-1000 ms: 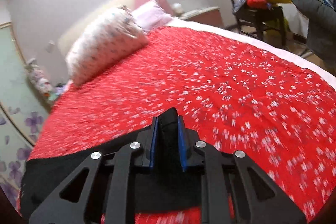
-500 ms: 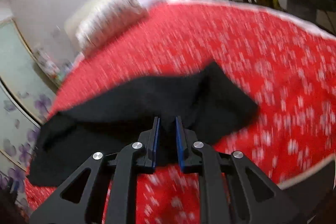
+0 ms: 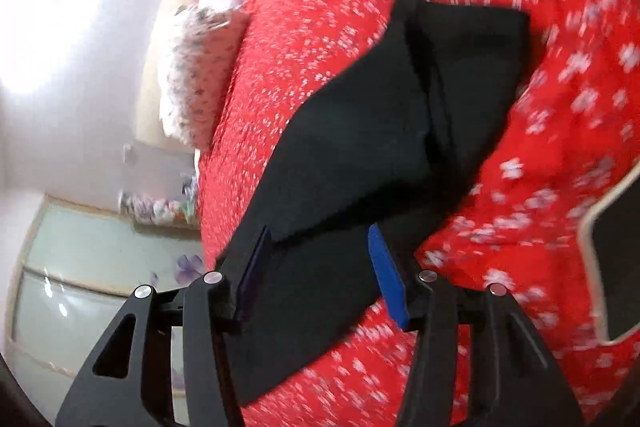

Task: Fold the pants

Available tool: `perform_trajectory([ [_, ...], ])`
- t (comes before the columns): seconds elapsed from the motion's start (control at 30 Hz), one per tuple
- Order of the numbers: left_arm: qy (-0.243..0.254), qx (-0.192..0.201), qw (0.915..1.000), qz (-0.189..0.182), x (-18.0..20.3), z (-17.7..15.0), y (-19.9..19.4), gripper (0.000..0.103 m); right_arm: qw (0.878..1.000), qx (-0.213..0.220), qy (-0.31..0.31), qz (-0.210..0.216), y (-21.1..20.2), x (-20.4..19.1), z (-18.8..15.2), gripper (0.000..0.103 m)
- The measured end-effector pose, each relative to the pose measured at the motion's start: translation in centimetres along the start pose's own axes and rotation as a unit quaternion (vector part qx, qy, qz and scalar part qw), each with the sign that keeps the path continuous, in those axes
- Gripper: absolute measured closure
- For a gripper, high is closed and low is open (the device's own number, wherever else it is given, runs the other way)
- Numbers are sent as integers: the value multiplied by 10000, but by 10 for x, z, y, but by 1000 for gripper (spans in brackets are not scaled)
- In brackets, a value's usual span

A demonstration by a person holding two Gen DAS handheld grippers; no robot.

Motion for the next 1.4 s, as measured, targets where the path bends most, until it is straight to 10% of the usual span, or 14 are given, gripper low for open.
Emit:
perform_trajectory([
  [0.13, 1, 77, 10000, 58, -6, 1, -6, 2, 9966, 370, 655, -327, 21, 21, 11, 54],
  [0.27, -51, 60, 9999, 123, -9, 2, -9, 2, 9931, 699, 810, -473, 24, 32, 22, 89],
  [0.43, 38, 67, 9999, 127, -9, 1, -8, 2, 9942, 940, -504, 140, -2, -17, 36, 99],
  [0.57, 108, 9, 9999, 24, -2, -2, -5, 2, 9851, 1226, -1198, 103, -33, -27, 36, 99],
  [0.73, 148, -46, 9999, -16, 3, -4, -3, 2, 9906, 892, -582, -862, -28, 34, 26, 99],
  [0.97, 49, 63, 9999, 86, -3, -2, -6, 2, 9859, 715, -695, -1347, -31, 14, 14, 85],
  [1.1, -216, -10, 9997, 141, -10, -3, 1, 2, 9802, 846, -1297, -1238, -42, -23, -10, 32],
  [1.27, -478, 56, 9986, 214, -16, -4, 3, 2, 9824, -86, -1853, -211, 21, -71, -62, 43],
  [1.4, -451, -75, 9988, 151, -20, -4, 4, 2, 9924, -946, -750, 224, 91, -55, -87, 59],
])
Point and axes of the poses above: each gripper's, at about its wrist camera, not at the fingertips, and y roughly the way its jaws point, x to its right, z to its top, the point moved 2 cm from there along y, roughly the way its jaws point, and after that the axes turned 15 degrees about z, right-handed, at the moved point
